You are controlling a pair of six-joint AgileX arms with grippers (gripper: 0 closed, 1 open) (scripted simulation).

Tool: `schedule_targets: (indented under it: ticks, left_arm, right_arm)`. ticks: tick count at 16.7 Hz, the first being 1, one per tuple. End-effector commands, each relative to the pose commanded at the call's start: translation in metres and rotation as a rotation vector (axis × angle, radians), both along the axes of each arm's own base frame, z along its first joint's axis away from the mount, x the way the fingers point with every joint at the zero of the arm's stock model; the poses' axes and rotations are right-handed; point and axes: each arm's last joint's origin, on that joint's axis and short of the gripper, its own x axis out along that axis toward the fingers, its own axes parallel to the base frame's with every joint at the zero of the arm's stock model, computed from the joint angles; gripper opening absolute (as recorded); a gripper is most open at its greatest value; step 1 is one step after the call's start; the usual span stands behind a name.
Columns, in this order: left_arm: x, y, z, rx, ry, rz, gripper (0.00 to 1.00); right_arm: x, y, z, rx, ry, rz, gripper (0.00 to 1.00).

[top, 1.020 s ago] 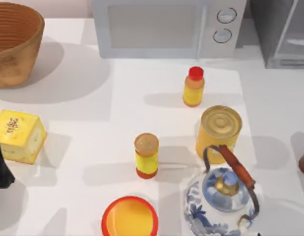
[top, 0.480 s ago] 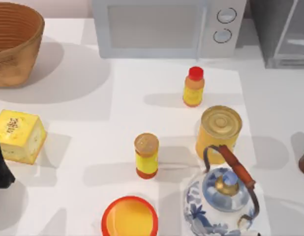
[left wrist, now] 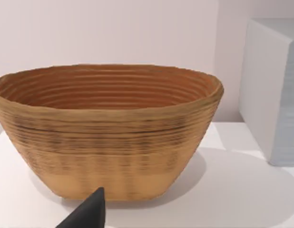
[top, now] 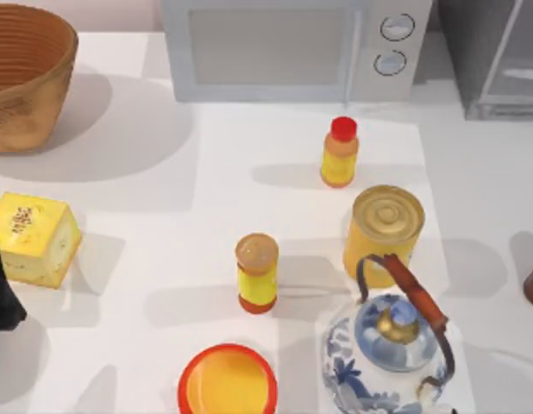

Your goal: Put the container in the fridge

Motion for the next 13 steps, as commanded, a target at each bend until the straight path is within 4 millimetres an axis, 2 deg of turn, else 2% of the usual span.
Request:
schedule_targets:
  ticks: [6, 13]
  left_arm:
    - [0.000, 0.000, 0.000, 0.000, 0.000, 0.000, 1.00]
    - [0.000, 0.000, 0.000, 0.000, 0.000, 0.000, 1.00]
  right_arm:
    - [0.003, 0.001, -0.001, 0.000, 0.002, 0.002, 1.00]
    - [0.023, 0.008, -0.003, -0.008, 0.006, 0.002, 1.00]
